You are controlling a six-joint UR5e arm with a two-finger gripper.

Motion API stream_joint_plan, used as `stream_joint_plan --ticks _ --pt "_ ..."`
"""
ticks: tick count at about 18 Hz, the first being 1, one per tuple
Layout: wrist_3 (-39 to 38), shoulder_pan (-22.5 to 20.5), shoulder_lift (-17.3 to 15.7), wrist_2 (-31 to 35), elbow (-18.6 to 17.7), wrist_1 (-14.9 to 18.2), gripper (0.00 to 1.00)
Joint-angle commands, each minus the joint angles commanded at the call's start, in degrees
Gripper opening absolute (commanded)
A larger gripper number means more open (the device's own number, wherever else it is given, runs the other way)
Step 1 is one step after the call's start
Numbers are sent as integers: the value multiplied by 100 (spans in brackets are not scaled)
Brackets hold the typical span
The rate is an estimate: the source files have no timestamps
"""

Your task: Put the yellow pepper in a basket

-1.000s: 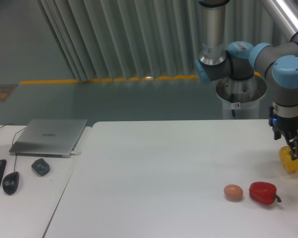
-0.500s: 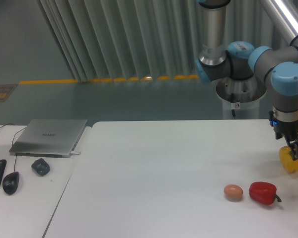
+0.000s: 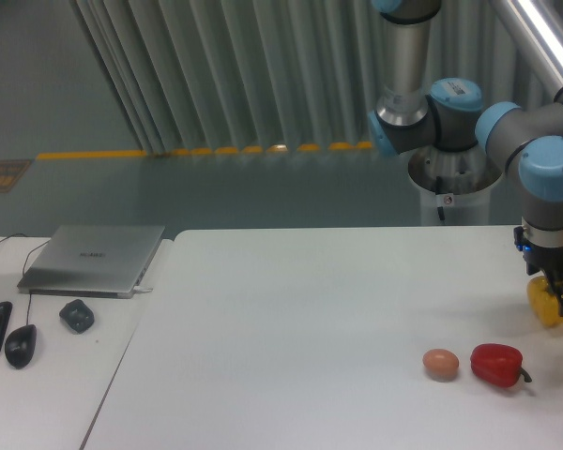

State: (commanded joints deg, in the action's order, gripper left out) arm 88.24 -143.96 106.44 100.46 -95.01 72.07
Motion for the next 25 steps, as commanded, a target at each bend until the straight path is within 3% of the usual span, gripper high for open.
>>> stream_joint_plan --ticks 16,18,20,25 --pt "0 62 132 150 -150 9 100" --pt "0 70 149 228 -141 17 87" --pt "-9 79 158 281 -141 35 63" --pt "-9 88 150 290 -97 88 35"
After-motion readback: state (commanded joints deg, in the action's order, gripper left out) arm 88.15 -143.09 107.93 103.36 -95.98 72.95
